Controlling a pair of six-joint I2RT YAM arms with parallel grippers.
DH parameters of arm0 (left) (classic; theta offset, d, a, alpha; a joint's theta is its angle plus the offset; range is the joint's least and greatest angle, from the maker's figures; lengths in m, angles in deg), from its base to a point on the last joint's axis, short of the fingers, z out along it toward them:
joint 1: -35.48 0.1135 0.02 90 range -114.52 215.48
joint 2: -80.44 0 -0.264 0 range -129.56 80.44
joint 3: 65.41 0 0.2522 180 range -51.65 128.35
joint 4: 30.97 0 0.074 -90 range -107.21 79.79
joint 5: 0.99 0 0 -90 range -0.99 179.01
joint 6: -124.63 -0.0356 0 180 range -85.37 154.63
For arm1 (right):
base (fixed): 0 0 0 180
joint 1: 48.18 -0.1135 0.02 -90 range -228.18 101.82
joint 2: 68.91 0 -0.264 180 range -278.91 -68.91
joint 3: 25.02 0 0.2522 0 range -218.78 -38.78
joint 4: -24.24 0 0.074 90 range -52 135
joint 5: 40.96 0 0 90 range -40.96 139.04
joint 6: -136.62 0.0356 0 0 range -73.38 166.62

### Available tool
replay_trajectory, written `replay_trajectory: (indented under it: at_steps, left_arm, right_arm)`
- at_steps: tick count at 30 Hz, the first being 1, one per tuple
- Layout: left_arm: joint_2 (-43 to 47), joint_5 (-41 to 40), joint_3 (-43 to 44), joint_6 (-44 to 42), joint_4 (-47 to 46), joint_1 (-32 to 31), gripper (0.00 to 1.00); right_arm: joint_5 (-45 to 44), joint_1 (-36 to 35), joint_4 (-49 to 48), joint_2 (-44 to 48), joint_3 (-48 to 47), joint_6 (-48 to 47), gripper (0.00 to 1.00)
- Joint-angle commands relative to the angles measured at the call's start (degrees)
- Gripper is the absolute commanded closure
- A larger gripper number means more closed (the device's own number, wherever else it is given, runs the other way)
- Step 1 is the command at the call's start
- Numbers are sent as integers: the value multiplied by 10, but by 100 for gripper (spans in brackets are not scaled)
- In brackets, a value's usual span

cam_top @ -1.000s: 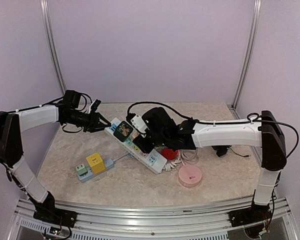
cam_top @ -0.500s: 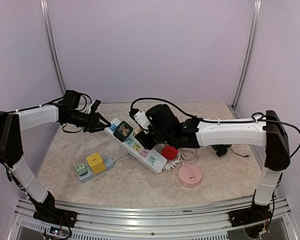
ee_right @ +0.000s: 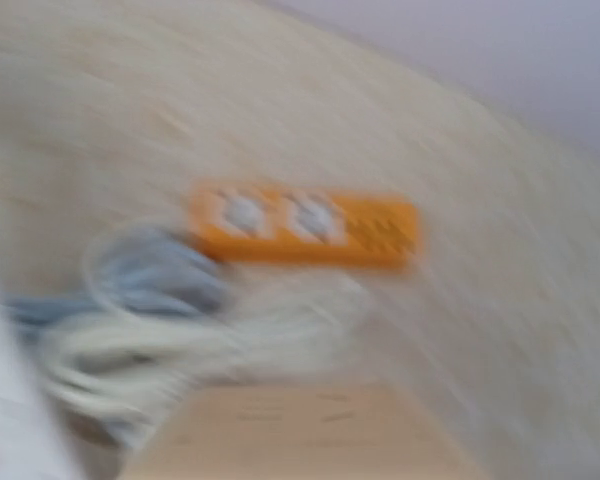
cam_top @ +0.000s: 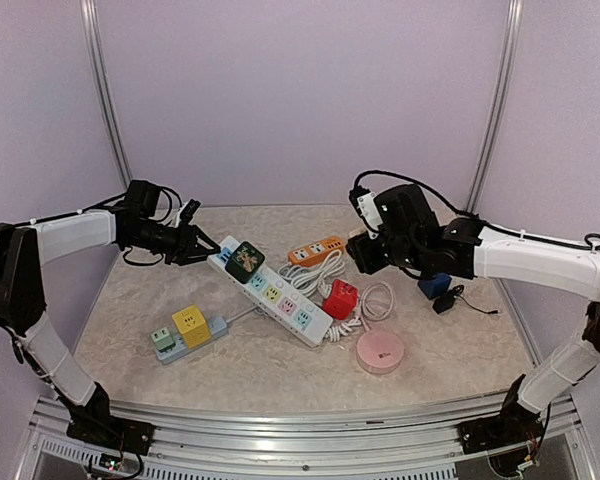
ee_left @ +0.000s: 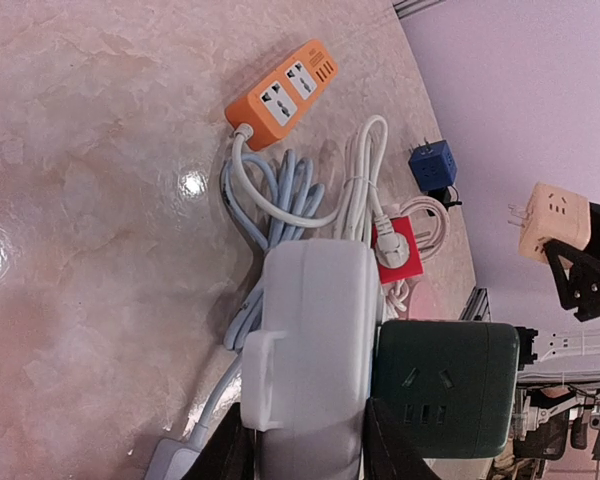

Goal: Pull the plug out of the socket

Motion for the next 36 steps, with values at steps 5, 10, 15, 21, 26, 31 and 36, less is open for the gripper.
replay_trajectory:
  at_steps: [5, 10, 15, 21, 26, 31, 36]
  left_arm:
    - [15, -53, -2, -35, -4, 7, 92]
    - [16, -53, -1, -36, -4, 7, 92]
    - [15, -53, -1, -36, -3, 7, 92]
    - [14, -51, -1, -36, -3, 7, 92]
    - [14, -50, -2, -35, -2, 7, 92]
    - [13, -50, -1, -35, -3, 7, 92]
    - [14, -51, -2, -36, -2, 7, 92]
  right_arm:
    - [72, 135, 16, 60, 101, 82, 100]
    - [96, 197, 9, 54, 137, 97, 100]
    - [105, 232, 0, 53, 166, 109, 100]
    - [118, 247, -19, 41, 199, 126, 100]
    - [120, 254, -41, 41, 235, 145, 100]
    - [120, 262, -48, 27, 237, 150, 100]
    - [116, 274, -45, 15, 239, 154, 100]
